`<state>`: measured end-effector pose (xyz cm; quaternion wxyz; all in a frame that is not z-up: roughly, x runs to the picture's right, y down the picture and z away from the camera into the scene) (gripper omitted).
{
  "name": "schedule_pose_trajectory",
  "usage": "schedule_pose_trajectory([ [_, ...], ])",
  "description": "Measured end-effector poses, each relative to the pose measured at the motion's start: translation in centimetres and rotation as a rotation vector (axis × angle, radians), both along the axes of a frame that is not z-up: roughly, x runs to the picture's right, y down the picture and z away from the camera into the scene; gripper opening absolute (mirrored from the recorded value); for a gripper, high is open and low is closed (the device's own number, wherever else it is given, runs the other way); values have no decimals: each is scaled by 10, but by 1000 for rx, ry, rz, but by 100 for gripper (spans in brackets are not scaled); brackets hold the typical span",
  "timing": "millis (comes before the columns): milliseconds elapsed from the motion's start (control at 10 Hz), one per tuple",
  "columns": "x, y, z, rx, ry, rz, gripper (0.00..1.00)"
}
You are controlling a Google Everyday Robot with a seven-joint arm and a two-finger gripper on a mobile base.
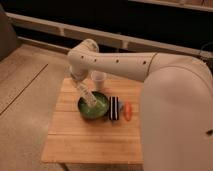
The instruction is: Stand the bottle upright
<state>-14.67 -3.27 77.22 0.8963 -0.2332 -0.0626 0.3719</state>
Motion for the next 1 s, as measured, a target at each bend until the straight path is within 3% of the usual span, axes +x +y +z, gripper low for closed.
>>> schedule_pose_trajectory([
  [200,6,-2,3,22,-26,44,14],
  [600,-13,-5,12,120,-216,86,14],
  [800,-20,5,16,135,-301,114,14],
  [1000,-14,16,20,133,-333,127,14],
])
